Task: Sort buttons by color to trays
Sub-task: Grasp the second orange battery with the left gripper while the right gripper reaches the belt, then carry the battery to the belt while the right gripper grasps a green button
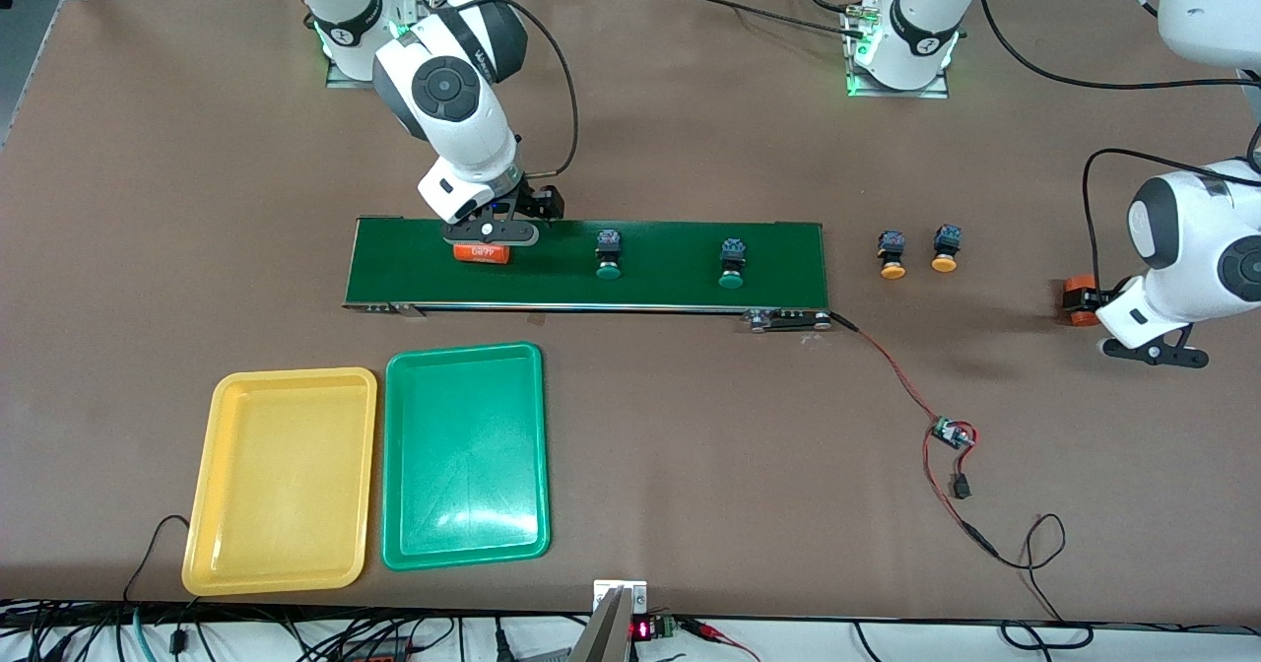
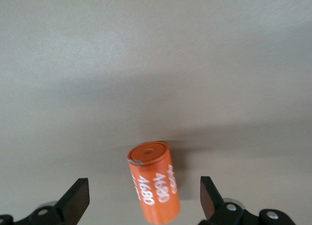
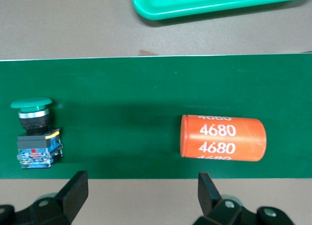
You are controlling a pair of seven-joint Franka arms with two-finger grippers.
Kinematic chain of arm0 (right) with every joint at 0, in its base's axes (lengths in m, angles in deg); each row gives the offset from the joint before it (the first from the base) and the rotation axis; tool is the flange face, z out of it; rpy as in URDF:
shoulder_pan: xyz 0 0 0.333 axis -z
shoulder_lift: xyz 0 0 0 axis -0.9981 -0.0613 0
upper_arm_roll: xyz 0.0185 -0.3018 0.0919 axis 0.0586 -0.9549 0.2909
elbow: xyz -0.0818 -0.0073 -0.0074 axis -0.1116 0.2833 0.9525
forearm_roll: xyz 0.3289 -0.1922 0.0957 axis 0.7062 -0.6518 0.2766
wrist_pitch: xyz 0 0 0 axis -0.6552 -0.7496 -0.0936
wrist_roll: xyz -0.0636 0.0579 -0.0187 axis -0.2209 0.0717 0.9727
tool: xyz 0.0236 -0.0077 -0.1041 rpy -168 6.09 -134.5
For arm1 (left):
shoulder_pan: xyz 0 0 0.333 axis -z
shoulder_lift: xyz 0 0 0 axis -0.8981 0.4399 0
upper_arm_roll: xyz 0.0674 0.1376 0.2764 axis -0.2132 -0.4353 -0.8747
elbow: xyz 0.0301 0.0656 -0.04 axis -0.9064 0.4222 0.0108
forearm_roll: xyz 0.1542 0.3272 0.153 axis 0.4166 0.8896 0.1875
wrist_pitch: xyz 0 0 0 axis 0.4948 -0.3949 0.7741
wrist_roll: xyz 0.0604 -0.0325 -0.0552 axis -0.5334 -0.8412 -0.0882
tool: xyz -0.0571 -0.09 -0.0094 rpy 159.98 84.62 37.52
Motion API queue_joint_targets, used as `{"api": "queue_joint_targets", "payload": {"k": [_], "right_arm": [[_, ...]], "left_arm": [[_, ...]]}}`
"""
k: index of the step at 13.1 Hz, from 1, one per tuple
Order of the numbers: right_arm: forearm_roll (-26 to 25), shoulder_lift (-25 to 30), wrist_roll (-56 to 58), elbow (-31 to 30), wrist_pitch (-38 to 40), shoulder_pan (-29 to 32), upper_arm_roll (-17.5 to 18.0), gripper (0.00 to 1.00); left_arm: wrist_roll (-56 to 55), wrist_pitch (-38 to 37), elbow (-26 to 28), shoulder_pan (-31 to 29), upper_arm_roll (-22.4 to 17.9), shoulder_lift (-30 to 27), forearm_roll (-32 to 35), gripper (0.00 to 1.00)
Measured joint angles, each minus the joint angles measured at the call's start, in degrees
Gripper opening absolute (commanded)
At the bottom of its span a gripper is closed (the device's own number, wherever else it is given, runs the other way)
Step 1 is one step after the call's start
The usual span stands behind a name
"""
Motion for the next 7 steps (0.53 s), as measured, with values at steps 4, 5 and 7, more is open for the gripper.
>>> {"api": "queue_joint_targets", "payload": {"k": [4,5,7], "right_arm": [[0.0,-1.0,0.0,1.0,-0.1,-0.8,0.0,1.0],[0.0,-1.4,-0.1,1.4,-0.1,-1.1,0.0,1.0],[0.0,-2.4,-1.0,2.3,-0.2,-1.7,0.0,1.0]], "left_arm": [[1.7,6.5,5.3,-1.5,-0.1,1.1,0.0,0.98],[1.7,8.3,6.7,-1.7,-0.1,1.2,0.0,0.8],[1.9,11.4,8.6,-1.8,-0.1,1.3,0.0,0.51]]}}
